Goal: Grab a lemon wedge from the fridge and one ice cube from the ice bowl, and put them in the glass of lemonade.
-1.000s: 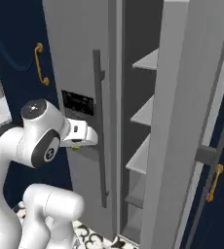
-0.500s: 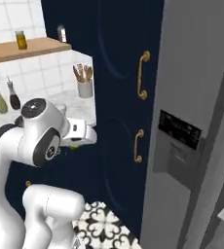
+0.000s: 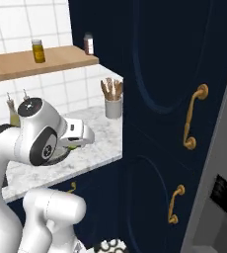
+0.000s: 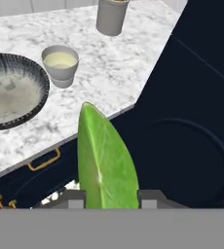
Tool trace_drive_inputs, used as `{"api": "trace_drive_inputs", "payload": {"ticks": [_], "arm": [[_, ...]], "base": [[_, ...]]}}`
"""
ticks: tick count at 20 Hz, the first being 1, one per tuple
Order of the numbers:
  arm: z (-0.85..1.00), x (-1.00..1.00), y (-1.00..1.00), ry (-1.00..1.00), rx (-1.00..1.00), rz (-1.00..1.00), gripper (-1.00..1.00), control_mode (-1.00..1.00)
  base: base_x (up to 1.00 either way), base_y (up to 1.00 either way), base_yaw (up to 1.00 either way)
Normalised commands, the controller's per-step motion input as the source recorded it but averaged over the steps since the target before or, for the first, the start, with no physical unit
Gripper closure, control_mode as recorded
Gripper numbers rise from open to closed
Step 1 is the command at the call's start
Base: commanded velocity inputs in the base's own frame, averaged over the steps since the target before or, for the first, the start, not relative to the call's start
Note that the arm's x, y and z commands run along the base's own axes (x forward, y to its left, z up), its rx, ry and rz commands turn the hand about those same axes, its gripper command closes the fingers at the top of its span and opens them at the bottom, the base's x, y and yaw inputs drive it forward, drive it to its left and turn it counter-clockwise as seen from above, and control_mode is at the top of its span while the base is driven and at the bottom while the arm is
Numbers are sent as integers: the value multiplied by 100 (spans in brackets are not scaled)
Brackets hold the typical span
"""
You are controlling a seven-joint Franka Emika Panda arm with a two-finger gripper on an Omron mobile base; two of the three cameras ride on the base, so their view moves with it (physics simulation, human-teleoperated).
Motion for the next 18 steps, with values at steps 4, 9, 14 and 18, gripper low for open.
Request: {"api": "trace_drive_inputs", "payload": {"ticks": [4,9,14,18], "arm": [[0,0,0,0,0,0,100,100],[0,0,0,0,0,0,100,100],[-22,40,25,0,0,12,100,-100],[-54,100,91,0,0,19,100,-100]], "base": [[92,-39,44],[100,29,39],[60,30,19],[0,0,0]]}}
